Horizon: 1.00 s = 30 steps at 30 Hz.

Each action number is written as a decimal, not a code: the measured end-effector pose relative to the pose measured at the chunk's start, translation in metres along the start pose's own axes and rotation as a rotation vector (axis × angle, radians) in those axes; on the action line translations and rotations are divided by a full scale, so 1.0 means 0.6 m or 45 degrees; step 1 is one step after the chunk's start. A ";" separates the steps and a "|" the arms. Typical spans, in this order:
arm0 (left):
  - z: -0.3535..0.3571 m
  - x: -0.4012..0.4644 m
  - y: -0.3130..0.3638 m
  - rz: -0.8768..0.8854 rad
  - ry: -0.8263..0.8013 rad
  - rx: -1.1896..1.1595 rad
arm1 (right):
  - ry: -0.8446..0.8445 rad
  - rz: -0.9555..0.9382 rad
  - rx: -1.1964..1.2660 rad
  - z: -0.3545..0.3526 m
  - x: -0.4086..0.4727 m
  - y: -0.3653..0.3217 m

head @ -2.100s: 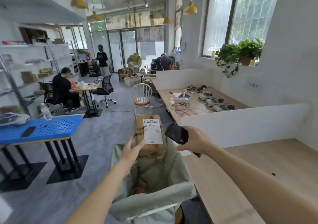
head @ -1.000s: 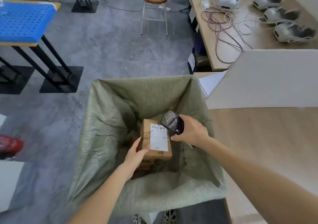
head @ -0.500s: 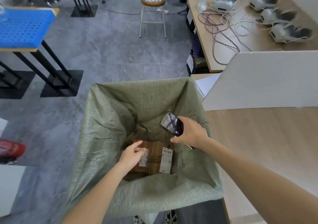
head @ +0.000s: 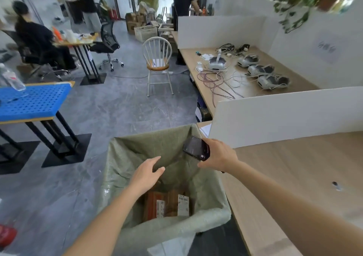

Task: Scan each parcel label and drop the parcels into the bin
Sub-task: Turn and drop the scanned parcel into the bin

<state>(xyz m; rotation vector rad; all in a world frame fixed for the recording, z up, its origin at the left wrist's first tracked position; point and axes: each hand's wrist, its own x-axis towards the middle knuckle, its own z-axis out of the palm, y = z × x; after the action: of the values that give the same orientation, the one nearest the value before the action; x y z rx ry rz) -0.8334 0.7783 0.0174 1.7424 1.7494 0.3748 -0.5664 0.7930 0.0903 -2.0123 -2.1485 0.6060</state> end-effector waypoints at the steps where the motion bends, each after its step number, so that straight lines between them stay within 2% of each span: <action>1: -0.014 -0.007 0.016 0.056 0.014 0.022 | 0.039 0.018 -0.014 -0.021 -0.021 -0.003; 7: -0.069 -0.093 0.119 0.385 0.054 0.210 | 0.265 0.200 -0.031 -0.116 -0.194 -0.022; 16: -0.079 -0.262 0.281 0.762 0.011 0.232 | 0.514 0.467 -0.092 -0.218 -0.500 -0.019; 23: -0.022 -0.403 0.456 1.053 -0.063 0.236 | 0.703 0.722 -0.097 -0.283 -0.758 0.044; 30: 0.130 -0.646 0.658 1.321 -0.248 0.146 | 0.884 1.073 -0.107 -0.311 -1.122 0.139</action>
<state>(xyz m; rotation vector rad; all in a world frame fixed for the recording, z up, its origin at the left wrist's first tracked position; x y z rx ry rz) -0.5038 0.4175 0.2885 2.5610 0.6164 0.4999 -0.3546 0.1718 0.3442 -2.6057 -0.9203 -0.1404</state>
